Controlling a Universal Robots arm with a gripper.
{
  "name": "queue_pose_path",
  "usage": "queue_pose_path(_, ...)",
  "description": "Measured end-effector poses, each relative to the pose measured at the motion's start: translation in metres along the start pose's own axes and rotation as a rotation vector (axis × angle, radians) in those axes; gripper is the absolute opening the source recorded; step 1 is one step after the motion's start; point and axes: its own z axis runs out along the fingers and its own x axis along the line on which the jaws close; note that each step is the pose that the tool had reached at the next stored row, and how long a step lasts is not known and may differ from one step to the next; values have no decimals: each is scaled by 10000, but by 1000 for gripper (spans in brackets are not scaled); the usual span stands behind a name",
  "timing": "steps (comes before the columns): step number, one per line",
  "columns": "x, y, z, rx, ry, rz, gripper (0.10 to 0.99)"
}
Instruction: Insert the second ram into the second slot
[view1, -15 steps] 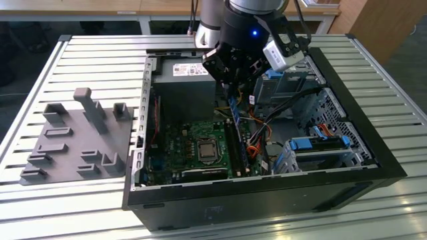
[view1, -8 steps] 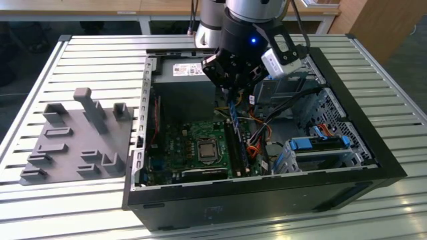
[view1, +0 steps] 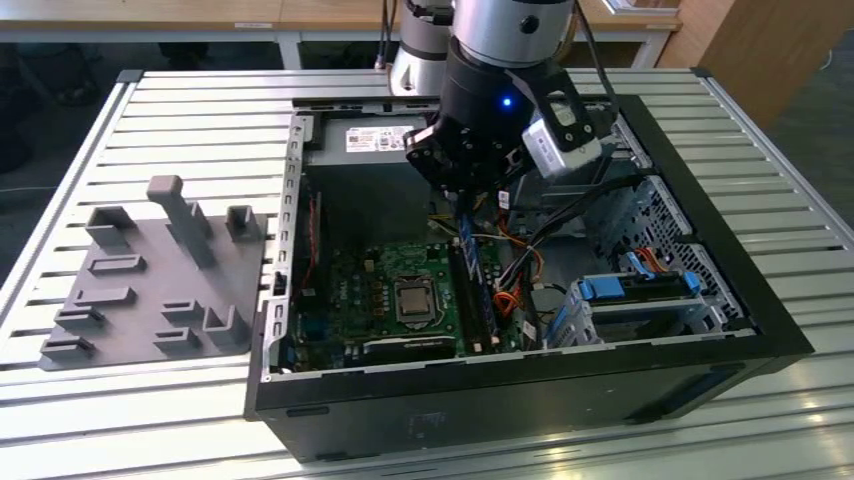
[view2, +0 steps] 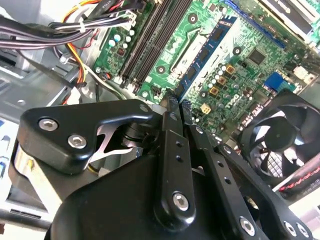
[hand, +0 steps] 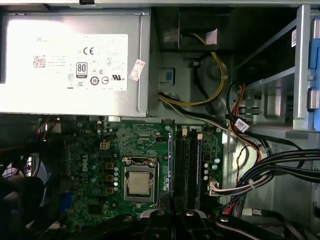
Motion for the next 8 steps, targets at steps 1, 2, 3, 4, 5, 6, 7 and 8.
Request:
queue_pose_path(1, -1, -6, 18, -1, 0, 0, 141)
queue_pose_path(2, -2, -10, 36, 0, 0, 1, 141)
queue_pose_path(3, -3, -13, 54, -1, 0, 1, 141)
queue_pose_path(4, -5, -15, 72, -1, 0, 0, 141)
queue_pose_path(5, -7, -17, 89, 0, 0, 0, 141)
queue_pose_path(6, -8, -18, 108, 0, 0, 1, 141)
queue_pose_path(7, -10, -19, 126, -1, 0, 1, 141)
queue_pose_path(8, -12, -19, 145, 0, 1, 0, 141)
